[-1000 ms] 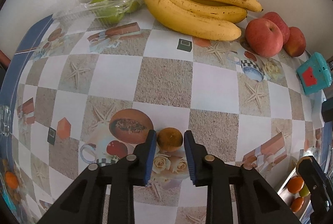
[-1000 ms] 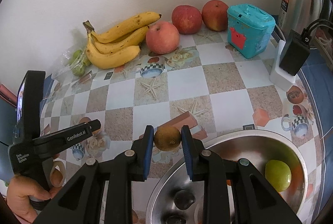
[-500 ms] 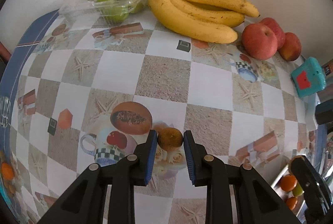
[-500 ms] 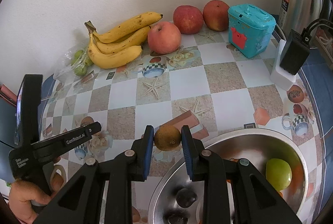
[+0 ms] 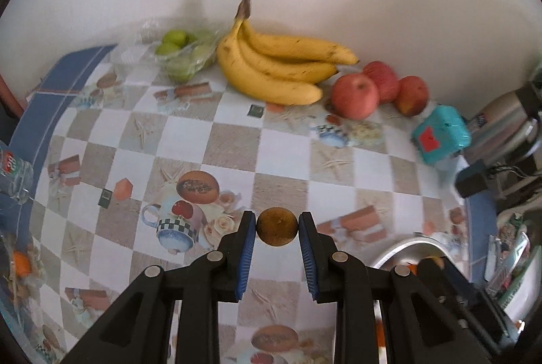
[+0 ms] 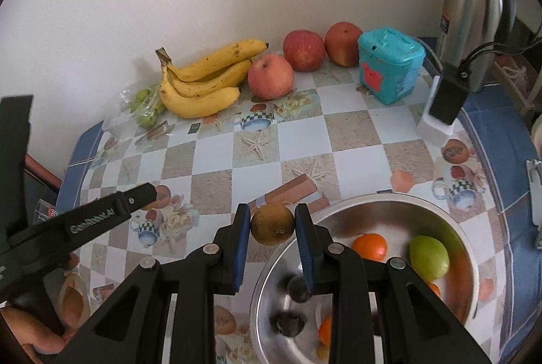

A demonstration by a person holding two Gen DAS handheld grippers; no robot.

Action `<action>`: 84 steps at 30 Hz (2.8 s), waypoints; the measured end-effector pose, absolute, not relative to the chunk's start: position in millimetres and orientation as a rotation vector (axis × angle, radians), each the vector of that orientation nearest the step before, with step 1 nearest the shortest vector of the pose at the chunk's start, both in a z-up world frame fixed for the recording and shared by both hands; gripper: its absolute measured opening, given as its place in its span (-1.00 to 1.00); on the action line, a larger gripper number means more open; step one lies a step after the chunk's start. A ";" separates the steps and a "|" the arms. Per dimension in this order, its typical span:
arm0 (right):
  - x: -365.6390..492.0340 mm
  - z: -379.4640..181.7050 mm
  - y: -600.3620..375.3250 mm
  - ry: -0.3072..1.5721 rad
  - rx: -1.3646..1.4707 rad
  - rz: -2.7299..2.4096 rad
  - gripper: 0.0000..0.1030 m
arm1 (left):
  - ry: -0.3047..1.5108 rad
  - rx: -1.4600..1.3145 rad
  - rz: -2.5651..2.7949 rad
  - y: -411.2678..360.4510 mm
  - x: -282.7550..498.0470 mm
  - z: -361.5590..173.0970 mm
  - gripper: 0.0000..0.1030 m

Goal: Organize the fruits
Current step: 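Carry both held kiwis over the steel bowl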

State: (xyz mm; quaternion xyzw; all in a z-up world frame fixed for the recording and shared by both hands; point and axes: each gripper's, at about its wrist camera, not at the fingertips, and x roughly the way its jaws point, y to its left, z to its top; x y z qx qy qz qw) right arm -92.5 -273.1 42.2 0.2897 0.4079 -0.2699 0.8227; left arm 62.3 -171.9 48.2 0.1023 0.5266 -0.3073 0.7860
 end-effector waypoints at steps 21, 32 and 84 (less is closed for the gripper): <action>-175.1 61.9 -190.9 0.892 0.550 -0.591 -0.46 | 1.121 0.206 -0.639 -92.3 -31.4 102.6 -0.45; -211.3 72.6 -154.9 0.885 0.518 -0.608 -0.46 | 1.099 0.175 -0.705 -62.1 -74.4 109.5 -0.45; -234.3 -32.4 -242.1 1.121 0.731 -0.788 -0.45 | 1.226 0.277 -0.958 -147.1 -100.0 -12.5 -0.45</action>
